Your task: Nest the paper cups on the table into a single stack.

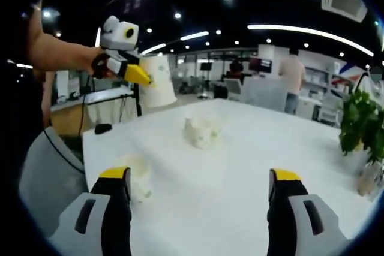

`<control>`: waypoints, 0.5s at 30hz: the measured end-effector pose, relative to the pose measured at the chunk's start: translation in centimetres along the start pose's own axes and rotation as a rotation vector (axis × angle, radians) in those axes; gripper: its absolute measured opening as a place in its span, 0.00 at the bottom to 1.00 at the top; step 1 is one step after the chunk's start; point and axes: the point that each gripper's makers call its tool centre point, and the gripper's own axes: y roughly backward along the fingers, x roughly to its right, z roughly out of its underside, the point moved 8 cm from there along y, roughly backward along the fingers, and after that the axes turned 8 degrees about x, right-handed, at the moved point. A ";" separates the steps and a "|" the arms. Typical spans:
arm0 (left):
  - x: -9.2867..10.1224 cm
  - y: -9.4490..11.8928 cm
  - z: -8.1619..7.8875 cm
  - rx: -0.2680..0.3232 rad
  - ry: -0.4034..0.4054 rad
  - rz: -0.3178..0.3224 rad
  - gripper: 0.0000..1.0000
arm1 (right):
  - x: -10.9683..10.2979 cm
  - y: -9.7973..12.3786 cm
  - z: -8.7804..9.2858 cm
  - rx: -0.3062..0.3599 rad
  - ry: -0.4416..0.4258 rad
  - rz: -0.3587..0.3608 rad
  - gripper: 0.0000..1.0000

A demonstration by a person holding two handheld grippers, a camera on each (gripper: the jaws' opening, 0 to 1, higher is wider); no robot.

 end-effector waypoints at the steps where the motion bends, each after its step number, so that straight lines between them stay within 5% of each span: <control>1: 0.2 0.0 0.0 0.002 0.001 0.003 0.38 | 0.0 0.0 -0.1 0.001 0.000 -0.001 0.93; 15: 3.2 -0.2 -0.7 0.014 -0.012 0.051 0.38 | -0.2 -0.4 -1.7 0.044 -0.050 -0.016 0.88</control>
